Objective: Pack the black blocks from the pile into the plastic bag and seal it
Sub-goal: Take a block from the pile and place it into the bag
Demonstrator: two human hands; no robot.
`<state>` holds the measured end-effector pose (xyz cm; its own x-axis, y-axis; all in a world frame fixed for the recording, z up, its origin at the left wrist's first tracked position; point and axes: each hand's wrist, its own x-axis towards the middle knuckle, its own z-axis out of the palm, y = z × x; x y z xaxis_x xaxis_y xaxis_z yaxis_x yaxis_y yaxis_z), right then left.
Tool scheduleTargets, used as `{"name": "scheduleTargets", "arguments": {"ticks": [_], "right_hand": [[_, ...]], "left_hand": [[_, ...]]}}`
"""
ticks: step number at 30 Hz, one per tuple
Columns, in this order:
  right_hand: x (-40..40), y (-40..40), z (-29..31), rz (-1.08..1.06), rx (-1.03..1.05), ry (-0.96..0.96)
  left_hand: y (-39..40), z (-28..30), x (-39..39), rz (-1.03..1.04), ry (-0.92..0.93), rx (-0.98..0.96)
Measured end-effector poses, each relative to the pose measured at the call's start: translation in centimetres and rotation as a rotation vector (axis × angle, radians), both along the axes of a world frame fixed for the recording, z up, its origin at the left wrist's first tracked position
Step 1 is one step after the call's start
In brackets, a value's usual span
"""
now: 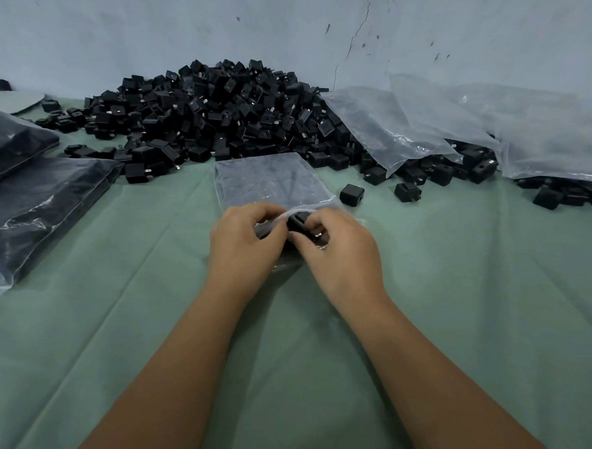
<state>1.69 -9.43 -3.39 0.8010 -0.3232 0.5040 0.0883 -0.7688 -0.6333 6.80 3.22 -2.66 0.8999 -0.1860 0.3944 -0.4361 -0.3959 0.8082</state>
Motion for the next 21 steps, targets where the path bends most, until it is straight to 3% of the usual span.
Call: {"name": "scheduleTargets", "arguments": {"ticks": [3,11,21], "right_hand": [[-0.2,0.1,0.0,0.100,-0.011,0.010],[-1.1,0.0,0.1,-0.094,-0.192,-0.017],[-0.1,0.3,0.2,0.052,-0.198,0.021]], "left_hand": [[0.0,0.0,0.1,0.004,-0.017,0.024],[-0.1,0.1,0.1,0.080,-0.087,-0.013],[0.1,0.0,0.4,0.075,-0.075,0.072]]}}
